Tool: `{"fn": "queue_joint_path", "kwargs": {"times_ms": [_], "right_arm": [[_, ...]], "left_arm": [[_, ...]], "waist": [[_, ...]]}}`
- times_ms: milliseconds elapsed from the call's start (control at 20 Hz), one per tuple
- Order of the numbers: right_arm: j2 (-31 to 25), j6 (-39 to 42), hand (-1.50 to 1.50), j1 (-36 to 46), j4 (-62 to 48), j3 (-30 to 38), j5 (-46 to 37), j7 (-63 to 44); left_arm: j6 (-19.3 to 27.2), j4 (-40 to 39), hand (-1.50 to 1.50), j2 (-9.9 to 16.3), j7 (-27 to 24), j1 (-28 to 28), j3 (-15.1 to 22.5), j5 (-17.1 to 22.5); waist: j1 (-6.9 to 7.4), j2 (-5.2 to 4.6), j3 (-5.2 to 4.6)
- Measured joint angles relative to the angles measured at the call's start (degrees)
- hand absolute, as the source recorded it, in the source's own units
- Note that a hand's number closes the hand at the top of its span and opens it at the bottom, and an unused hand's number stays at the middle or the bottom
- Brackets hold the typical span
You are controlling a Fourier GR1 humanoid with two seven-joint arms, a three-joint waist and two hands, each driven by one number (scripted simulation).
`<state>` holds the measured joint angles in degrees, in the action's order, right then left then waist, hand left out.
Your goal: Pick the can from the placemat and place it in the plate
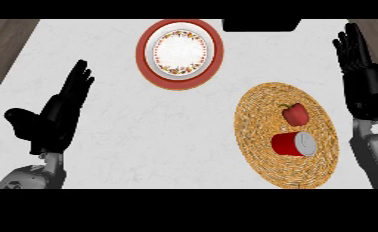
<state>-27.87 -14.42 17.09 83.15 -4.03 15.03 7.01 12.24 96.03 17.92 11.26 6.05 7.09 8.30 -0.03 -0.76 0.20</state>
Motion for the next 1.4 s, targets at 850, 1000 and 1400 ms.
{"fn": "queue_joint_path", "kwargs": {"times_ms": [850,1000,1400], "right_arm": [[24.7,-24.9,-1.50,-25.1,25.5,8.5,11.4,17.1],[26.1,-24.4,-1.50,-35.2,34.1,3.3,9.7,18.4],[13.0,-22.0,-1.50,-52.6,43.3,-4.2,0.9,6.9]], "left_arm": [[-1.7,-7.0,0.00,9.0,-14.7,-13.5,-4.7,-8.2],[-1.7,-7.0,0.00,8.2,-16.2,-14.3,-4.3,-9.0],[-2.5,-8.3,0.00,7.9,-17.5,-13.4,-4.5,-9.6]], "waist": [[-2.15,1.45,-0.27],[-1.67,1.29,-0.26],[-0.79,0.81,-0.36]]}}
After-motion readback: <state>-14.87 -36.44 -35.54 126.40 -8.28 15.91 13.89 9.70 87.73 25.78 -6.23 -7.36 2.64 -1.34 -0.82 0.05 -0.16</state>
